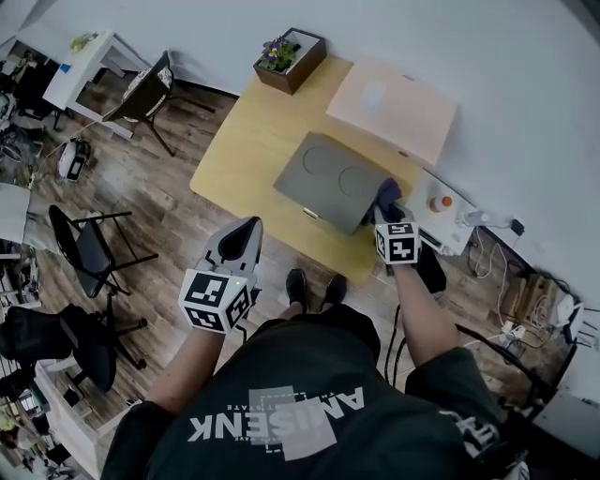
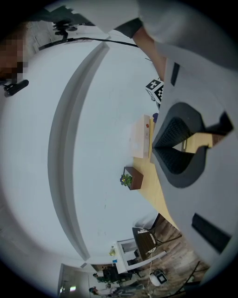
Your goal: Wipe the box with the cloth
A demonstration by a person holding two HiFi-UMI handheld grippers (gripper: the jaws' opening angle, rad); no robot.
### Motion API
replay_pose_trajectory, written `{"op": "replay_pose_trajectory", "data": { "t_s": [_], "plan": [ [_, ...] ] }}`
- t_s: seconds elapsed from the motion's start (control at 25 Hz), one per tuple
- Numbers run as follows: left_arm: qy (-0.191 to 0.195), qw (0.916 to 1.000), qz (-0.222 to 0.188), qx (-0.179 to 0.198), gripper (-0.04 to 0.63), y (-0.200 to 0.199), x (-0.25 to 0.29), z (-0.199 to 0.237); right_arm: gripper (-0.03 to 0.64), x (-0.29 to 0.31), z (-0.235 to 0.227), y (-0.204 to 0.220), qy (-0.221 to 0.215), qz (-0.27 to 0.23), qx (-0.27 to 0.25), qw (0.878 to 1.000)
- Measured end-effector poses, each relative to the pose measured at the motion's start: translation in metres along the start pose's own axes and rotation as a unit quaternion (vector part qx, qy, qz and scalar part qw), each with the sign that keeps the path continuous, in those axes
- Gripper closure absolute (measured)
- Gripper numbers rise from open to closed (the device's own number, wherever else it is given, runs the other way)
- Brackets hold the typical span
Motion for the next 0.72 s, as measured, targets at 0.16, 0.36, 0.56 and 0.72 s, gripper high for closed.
{"op": "replay_pose_trajectory", "data": {
  "t_s": [0.16,0.36,0.56,0.72],
  "plan": [
    [0.012,0.9999,0.003,0.005,0.594,0.002,-0.006,-0.001,0.535,-0.009,0.021,0.007,-0.012,0.009,-0.004,1.0],
    [0.023,0.9997,0.0,0.01,0.594,0.0,-0.01,-0.002,0.535,-0.017,0.043,0.017,-0.025,0.023,-0.005,0.999],
    [0.029,0.9995,-0.003,0.012,0.594,-0.002,-0.012,-0.005,0.535,-0.025,0.058,0.023,-0.036,0.026,-0.008,0.999],
    [0.033,0.9993,-0.007,0.014,0.594,-0.001,-0.012,-0.01,0.535,-0.032,0.073,0.029,-0.046,0.029,-0.014,0.998]
  ]
}}
Point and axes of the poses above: the fingertips, and each gripper's own axes: x forward along the fingers, z to its left, y out of its underside, the point moved 1 cm from there along -x, backward along the fingers, and after that the axes turned 9 degrees about -x, right-handed, at the moved point
